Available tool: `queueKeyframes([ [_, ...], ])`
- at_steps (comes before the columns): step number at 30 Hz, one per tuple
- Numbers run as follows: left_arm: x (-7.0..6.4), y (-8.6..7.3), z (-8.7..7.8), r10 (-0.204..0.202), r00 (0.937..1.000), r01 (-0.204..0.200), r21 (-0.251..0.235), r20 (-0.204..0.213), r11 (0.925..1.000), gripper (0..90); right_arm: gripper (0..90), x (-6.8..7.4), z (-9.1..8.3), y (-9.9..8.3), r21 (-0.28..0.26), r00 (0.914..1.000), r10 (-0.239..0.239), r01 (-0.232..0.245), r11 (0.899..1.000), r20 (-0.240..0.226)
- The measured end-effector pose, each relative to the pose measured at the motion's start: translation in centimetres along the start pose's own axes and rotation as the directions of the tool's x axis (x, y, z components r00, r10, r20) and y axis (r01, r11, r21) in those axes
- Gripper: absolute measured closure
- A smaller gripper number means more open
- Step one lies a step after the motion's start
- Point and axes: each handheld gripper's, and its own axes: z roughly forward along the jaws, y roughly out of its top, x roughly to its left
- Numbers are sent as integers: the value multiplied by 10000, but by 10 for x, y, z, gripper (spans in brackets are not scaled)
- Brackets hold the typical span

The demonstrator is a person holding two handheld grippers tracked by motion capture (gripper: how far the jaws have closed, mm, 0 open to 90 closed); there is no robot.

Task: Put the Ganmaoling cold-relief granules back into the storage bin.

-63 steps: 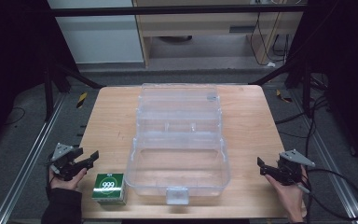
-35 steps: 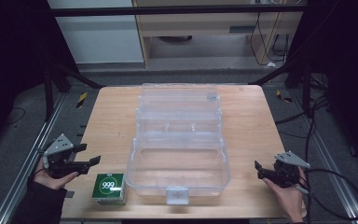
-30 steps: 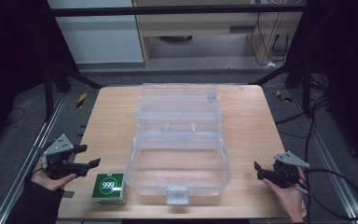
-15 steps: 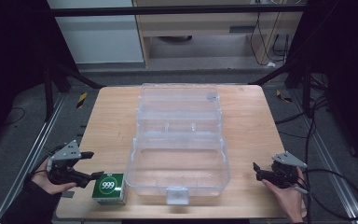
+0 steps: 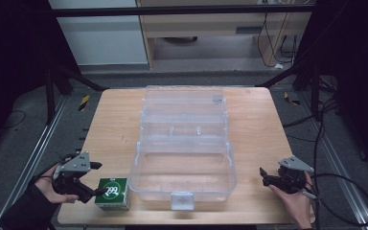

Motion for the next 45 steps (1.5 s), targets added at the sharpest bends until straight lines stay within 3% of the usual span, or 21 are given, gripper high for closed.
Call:
queueKeyframes([
  [11,-6,2,7,752,9961,-778,577,460,9953,88,61,1,1,0,49,10000,-29,29,10000,-17],
  [16,-8,5,13,1117,9918,-1172,944,615,9886,74,59,1,1,0,81,10000,-56,56,10000,-9],
  [27,-10,7,24,1491,9847,-1609,1421,902,9767,49,51,2,2,-1,242,9998,-187,188,9995,-17],
  [29,-11,6,26,1422,9852,-1547,1392,955,9781,47,50,2,3,-1,240,9998,-195,196,9995,-19],
  [45,-12,7,42,1630,9797,-1832,1912,1165,9643,35,39,2,4,-1,363,9997,-229,230,9991,-36],
])
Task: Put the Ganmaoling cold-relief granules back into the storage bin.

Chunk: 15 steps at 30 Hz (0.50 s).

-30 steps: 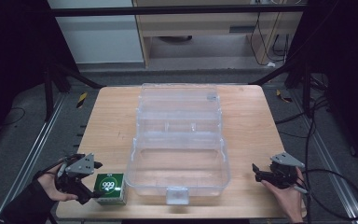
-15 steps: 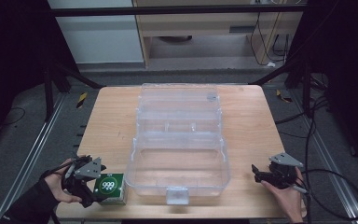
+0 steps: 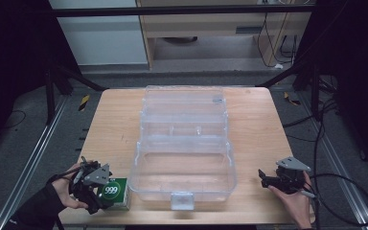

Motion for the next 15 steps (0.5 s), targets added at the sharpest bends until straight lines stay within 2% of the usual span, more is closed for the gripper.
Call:
queueKeyframes([
  [15,3,3,17,243,9992,-263,623,333,9977,33,35,1,2,0,113,10000,-88,89,9999,-44],
])
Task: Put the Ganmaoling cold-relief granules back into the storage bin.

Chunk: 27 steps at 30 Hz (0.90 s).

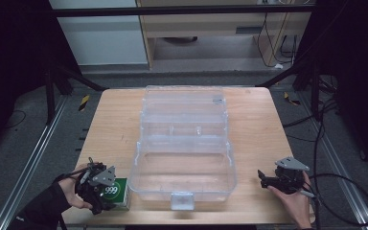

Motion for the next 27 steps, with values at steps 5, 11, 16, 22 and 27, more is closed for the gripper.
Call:
queueKeyframes([
  [5,2,-1,5,19,9999,-20,92,142,10000,42,34,0,0,0,74,10000,-29,29,10000,-5],
  [11,4,-1,12,43,9996,-49,235,265,9997,53,33,1,1,0,114,10000,-61,61,9999,-23],
  [16,5,-1,14,148,9995,-158,355,285,9992,75,33,1,1,0,139,10000,-66,67,9999,-38],
  [22,4,-1,12,210,9992,-221,333,339,9992,107,33,1,1,0,167,10000,-85,85,9998,-28],
  [27,3,-3,10,190,9992,-201,300,350,9994,137,33,1,1,0,159,9999,-102,102,9998,-34],
])
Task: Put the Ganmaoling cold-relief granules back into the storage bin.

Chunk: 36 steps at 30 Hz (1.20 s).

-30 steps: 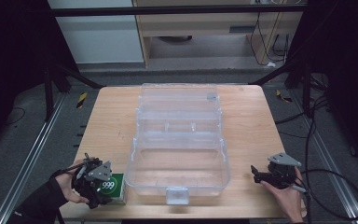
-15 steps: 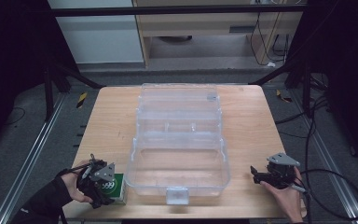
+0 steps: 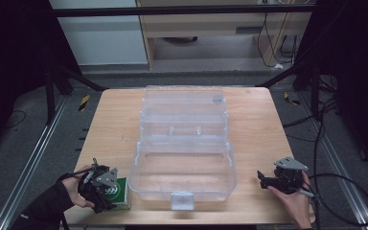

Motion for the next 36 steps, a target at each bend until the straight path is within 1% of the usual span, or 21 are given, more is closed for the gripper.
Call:
queueKeyframes([
  [3,-1,0,-1,-6,10000,6,5,-14,10000,143,33,0,0,0,2,10000,-5,5,10000,-5],
  [8,-2,-1,-2,-145,9996,146,-19,239,9999,147,33,0,0,0,3,10000,-21,21,10000,-5],
  [11,-3,-2,-7,-146,9995,149,-88,288,9999,147,33,0,0,0,5,10000,-29,29,10000,-13],
  [20,-5,-1,-33,-217,9997,219,-448,65,9988,149,33,0,0,0,-3,10000,-28,28,10000,-26],
  [23,-6,0,-41,-196,9998,195,-469,-8,9987,149,33,0,0,0,-2,10000,-28,28,10000,-32],
  [30,-5,1,-57,-253,9997,252,-488,-25,9985,150,33,0,0,0,-16,10000,-41,41,10000,-37],
  [36,-3,5,-73,-227,9995,213,-638,-210,9977,150,34,0,0,0,-23,10000,-38,38,10000,-39],
])
